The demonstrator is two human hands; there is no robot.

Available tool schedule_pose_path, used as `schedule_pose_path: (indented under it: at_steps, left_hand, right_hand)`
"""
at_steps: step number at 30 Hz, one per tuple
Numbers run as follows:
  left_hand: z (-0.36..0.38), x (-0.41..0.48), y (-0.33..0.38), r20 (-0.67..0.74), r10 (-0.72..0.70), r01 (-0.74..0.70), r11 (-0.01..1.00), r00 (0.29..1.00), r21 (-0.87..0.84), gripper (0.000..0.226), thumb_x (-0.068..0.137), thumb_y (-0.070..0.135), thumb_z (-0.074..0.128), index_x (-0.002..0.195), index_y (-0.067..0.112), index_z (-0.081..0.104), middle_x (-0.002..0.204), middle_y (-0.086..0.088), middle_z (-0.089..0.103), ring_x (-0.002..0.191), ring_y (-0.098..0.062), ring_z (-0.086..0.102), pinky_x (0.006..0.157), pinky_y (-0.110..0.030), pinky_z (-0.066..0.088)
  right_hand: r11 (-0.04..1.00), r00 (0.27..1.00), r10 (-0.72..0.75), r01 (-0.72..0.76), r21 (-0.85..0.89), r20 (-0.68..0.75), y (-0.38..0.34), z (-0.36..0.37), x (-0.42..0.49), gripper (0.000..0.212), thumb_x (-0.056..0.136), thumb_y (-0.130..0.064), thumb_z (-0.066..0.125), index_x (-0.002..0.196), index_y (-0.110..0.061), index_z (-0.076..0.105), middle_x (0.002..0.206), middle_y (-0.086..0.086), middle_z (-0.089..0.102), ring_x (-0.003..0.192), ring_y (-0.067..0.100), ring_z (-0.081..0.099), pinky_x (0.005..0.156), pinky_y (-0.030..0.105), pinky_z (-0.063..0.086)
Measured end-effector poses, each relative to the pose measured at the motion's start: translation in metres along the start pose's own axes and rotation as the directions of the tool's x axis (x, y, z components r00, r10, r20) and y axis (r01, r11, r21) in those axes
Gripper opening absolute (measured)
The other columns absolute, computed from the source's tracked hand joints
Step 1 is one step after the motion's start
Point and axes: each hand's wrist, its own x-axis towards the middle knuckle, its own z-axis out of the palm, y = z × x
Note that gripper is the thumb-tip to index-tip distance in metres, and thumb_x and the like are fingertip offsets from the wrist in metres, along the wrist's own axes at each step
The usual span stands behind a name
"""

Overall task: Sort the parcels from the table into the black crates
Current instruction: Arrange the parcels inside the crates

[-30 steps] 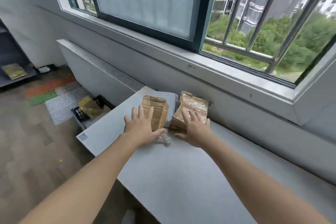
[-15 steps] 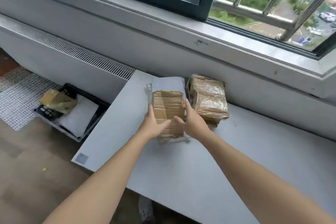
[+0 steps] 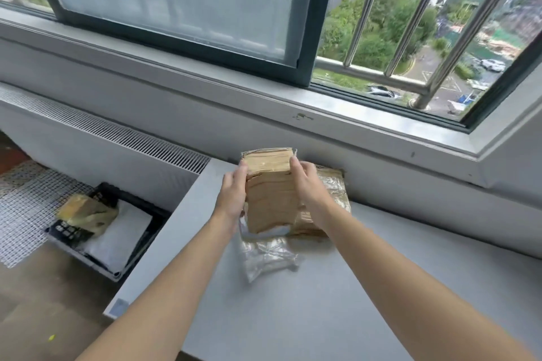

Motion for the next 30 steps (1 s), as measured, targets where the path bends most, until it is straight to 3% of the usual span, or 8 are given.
schedule_pose_path:
  at_steps: [3,6,9,13,16,19,24,30]
  left_hand:
    - [0.008,-0.005,0.018,-0.011,0.067,-0.067,0.997,0.998,-0.023,0.034,0.093,0.056,0.055,0.114,0.03,0.051,0.115,0.0,0.063,0.102,-0.015,0.062,0.073,-0.034,0.048]
    - [0.014,-0.011,0.028,0.003,0.132,-0.132,0.991,0.991,-0.027,0.021,0.093,0.037,0.062,0.109,0.032,0.05,0.113,0.0,0.06,0.096,-0.01,0.061,0.068,-0.026,0.045]
    - [0.019,-0.016,0.036,0.042,0.16,-0.157,0.985,0.986,-0.068,0.029,0.095,0.025,0.06,0.12,0.029,0.048,0.111,0.004,0.06,0.091,-0.006,0.062,0.063,-0.021,0.047]
    - [0.027,-0.025,0.049,0.059,0.127,-0.119,0.984,0.99,-0.13,0.034,0.095,0.049,0.057,0.118,0.026,0.049,0.113,-0.002,0.059,0.093,-0.015,0.061,0.062,-0.034,0.054]
    - [0.037,-0.03,0.05,0.014,0.151,-0.15,0.985,0.988,-0.089,0.024,0.095,0.036,0.062,0.11,0.025,0.047,0.114,-0.004,0.058,0.09,-0.014,0.059,0.067,-0.037,0.053]
    - [0.047,-0.036,0.044,0.032,0.21,-0.206,0.972,0.977,-0.111,0.028,0.094,0.016,0.065,0.112,0.025,0.046,0.117,-0.003,0.059,0.1,-0.017,0.061,0.073,-0.035,0.052]
    - [0.06,-0.045,0.038,0.102,0.339,-0.325,0.937,0.935,-0.131,0.042,0.09,0.005,0.067,0.115,0.031,0.046,0.12,0.004,0.061,0.114,-0.008,0.059,0.091,-0.031,0.053]
    - [0.066,-0.048,0.031,0.142,0.404,-0.398,0.915,0.904,-0.069,0.046,0.089,0.007,0.07,0.118,0.033,0.046,0.124,0.009,0.059,0.12,-0.004,0.054,0.097,-0.027,0.05]
  right_hand:
    - [0.998,0.999,-0.008,0.01,0.062,-0.033,-0.014,-0.012,-0.004,0.054,0.091,-0.069,0.046,0.124,-0.026,0.039,0.118,0.0,0.056,0.106,0.021,0.058,0.092,0.05,0.053]
    - [0.993,0.995,-0.086,0.09,0.08,-0.047,-0.022,-0.024,-0.009,0.047,0.092,-0.05,0.061,0.124,-0.026,0.036,0.122,0.002,0.058,0.102,0.018,0.063,0.091,0.045,0.055]
    - [0.971,0.978,-0.207,0.202,0.127,0.029,-0.023,-0.038,-0.016,0.056,0.093,-0.028,0.068,0.136,-0.036,0.032,0.127,-0.004,0.055,0.107,0.015,0.064,0.094,0.041,0.056]
    - [0.93,0.928,-0.327,0.281,0.237,0.181,-0.014,-0.057,-0.019,0.063,0.09,-0.002,0.066,0.132,-0.043,0.043,0.121,-0.022,0.06,0.107,0.0,0.064,0.081,0.028,0.058]
    - [0.916,0.941,-0.311,0.258,0.307,0.136,-0.015,-0.064,-0.027,0.049,0.085,-0.032,0.074,0.123,-0.046,0.047,0.125,-0.013,0.06,0.106,0.006,0.065,0.073,0.026,0.056]
    - [0.906,0.947,-0.318,0.293,0.306,0.036,-0.014,-0.068,-0.03,0.056,0.072,-0.051,0.074,0.119,-0.043,0.047,0.127,-0.009,0.053,0.116,0.014,0.059,0.085,0.035,0.057]
    - [0.89,0.942,-0.335,0.307,0.338,0.029,-0.008,-0.08,-0.03,0.066,0.075,-0.031,0.073,0.13,-0.042,0.04,0.134,-0.005,0.053,0.123,0.02,0.056,0.103,0.048,0.049]
    - [0.899,0.941,-0.294,0.213,0.382,0.167,0.003,-0.098,-0.029,0.071,0.087,-0.018,0.075,0.134,-0.054,0.036,0.133,-0.002,0.058,0.113,0.021,0.065,0.081,0.033,0.057]
